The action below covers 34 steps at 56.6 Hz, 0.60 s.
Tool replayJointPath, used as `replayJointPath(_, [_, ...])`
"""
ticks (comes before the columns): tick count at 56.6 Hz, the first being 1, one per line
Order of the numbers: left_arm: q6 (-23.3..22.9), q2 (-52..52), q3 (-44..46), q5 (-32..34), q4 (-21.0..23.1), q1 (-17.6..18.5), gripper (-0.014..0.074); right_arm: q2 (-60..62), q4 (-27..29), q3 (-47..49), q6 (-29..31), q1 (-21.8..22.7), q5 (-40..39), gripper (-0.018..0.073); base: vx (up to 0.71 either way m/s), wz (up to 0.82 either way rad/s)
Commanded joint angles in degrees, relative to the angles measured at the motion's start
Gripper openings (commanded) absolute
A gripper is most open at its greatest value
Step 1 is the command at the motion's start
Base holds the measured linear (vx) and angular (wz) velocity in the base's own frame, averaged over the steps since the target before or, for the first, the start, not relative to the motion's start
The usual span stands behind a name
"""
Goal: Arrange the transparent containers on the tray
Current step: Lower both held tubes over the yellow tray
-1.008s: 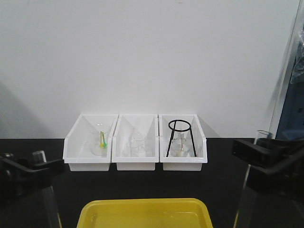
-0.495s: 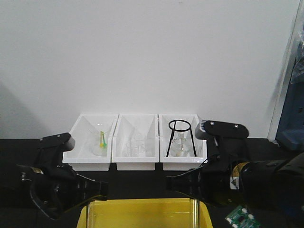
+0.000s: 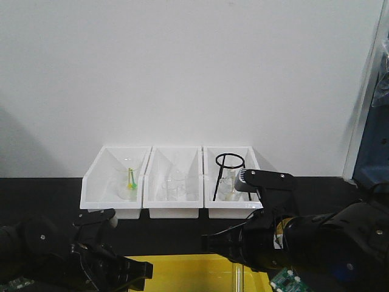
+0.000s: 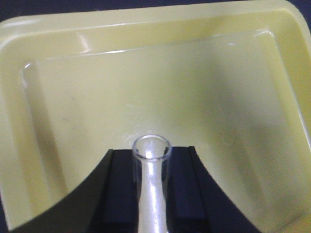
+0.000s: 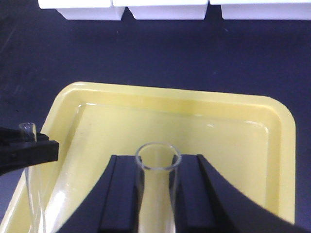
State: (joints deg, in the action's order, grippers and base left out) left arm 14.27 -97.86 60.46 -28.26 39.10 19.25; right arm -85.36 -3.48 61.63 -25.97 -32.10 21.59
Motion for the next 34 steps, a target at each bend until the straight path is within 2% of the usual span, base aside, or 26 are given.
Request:
replayJointPath(1, [0.2, 1.9, 1.9, 2.0, 1.9, 0.3, 0.0004, 2.0, -0.4, 2.2, 0.0, 0.1, -5.0, -0.0009, 0.0, 0.0])
replayJointPath(25, [0.0, -1.5, 1.9, 1.8, 1.9, 0.3, 0.0016, 2.0, -1.2, 2.2, 0.0, 0.1, -6.0, -0.0009, 0.0, 0.0])
replayJointPath(34, [0.0, -1.7, 1.9, 3.2, 1.9, 0.3, 0.0054, 2.0, -1.2, 2.2, 0.0, 0.1, -6.0, -0.0009, 0.0, 0.0])
